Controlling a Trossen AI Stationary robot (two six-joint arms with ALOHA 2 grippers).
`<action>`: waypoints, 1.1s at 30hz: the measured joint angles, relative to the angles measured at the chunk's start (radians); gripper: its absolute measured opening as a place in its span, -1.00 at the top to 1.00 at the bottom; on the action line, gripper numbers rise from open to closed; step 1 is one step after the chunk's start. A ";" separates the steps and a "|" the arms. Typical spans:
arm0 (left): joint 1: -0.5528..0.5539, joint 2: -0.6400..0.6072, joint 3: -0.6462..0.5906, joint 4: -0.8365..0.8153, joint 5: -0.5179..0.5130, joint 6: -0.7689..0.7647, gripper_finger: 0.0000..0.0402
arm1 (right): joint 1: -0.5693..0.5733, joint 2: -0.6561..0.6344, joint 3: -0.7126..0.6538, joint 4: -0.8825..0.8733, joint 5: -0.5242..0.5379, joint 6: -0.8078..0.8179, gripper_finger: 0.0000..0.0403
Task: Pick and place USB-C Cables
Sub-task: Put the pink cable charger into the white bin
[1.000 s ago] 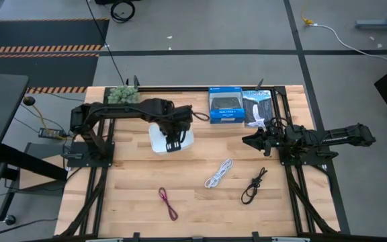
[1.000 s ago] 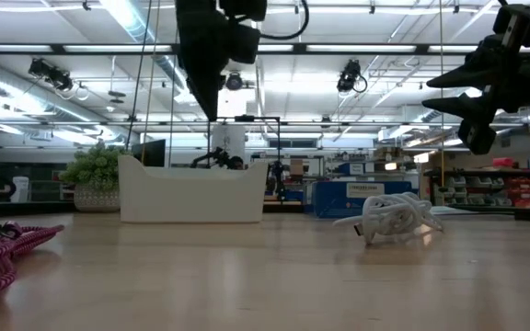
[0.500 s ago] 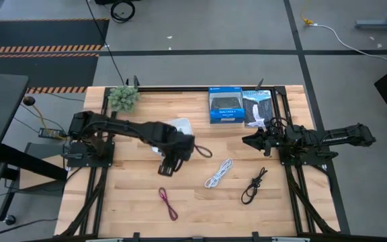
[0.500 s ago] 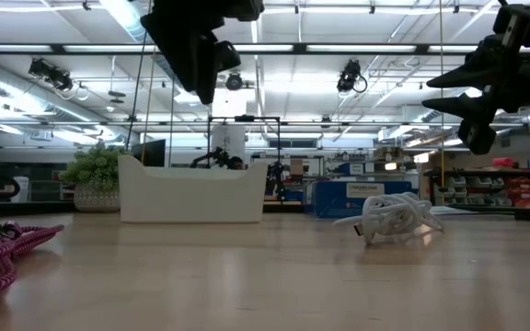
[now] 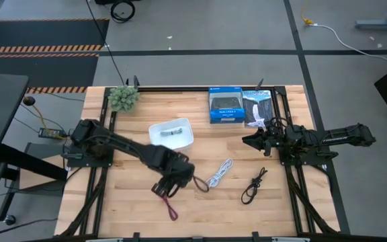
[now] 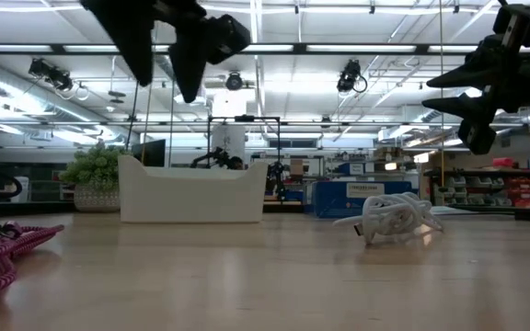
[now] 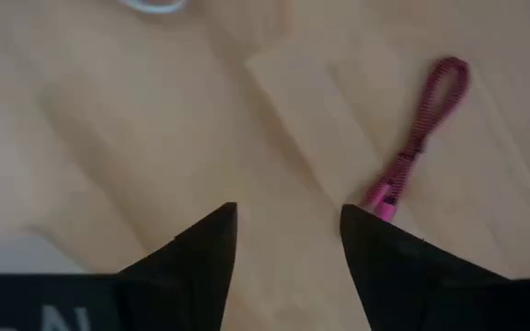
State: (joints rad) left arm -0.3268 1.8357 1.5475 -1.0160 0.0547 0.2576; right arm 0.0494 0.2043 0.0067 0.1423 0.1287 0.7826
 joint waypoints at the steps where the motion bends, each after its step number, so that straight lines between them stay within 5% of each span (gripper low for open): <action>1: -0.015 0.002 -0.001 0.001 0.001 0.001 0.02 | 0.000 0.000 0.000 -0.001 0.000 0.000 0.37; 16: -0.168 0.140 -0.001 0.058 -0.002 0.025 0.14 | 0.000 0.022 0.000 0.029 -0.002 0.000 0.37; 33: -0.201 0.260 -0.001 0.052 -0.010 -0.006 0.15 | 0.000 0.023 0.000 0.044 0.000 0.000 0.37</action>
State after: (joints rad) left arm -0.5278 2.0962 1.5467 -0.9645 0.0443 0.2512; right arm 0.0494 0.2272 0.0067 0.1864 0.1286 0.7826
